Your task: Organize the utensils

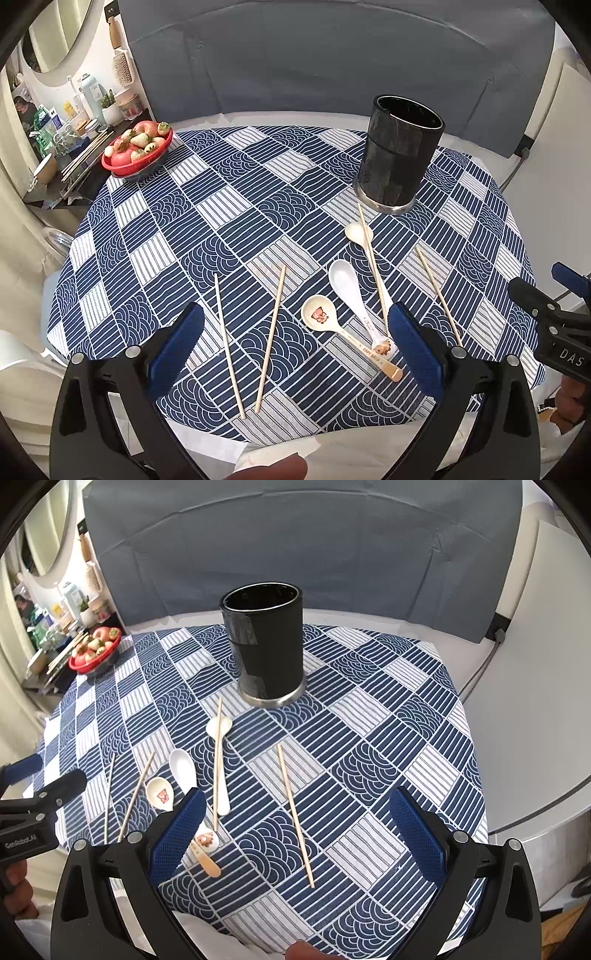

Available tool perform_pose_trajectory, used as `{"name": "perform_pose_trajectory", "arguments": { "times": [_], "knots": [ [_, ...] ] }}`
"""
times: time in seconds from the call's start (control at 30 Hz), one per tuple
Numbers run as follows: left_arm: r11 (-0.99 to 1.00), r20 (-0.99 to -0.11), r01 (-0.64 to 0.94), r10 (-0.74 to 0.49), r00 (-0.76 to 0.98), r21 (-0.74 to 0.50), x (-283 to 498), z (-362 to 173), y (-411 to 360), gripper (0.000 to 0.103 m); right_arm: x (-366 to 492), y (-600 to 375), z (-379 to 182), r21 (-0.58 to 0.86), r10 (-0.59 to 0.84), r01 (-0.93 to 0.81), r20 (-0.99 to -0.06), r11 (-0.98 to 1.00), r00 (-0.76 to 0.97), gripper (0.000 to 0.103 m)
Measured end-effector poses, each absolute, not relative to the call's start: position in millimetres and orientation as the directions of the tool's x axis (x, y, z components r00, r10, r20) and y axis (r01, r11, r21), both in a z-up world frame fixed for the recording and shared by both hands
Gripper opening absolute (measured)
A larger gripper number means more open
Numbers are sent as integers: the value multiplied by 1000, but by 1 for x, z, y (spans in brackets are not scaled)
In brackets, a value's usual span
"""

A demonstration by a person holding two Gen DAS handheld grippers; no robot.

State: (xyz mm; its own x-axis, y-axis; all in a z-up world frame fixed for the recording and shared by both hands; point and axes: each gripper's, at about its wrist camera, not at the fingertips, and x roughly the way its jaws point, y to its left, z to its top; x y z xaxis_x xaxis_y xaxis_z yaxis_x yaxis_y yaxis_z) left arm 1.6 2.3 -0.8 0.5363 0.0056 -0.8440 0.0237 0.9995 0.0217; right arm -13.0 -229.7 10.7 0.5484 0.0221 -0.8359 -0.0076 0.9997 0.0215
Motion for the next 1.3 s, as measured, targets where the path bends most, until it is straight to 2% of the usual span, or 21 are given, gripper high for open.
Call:
{"name": "perform_pose_trajectory", "arguments": {
  "times": [1.3],
  "knots": [
    [999,-859,1,28,510,33,6,-6,-1,97,-6,-228,5,24,42,-40,-848,999,529,95]
  ]
}}
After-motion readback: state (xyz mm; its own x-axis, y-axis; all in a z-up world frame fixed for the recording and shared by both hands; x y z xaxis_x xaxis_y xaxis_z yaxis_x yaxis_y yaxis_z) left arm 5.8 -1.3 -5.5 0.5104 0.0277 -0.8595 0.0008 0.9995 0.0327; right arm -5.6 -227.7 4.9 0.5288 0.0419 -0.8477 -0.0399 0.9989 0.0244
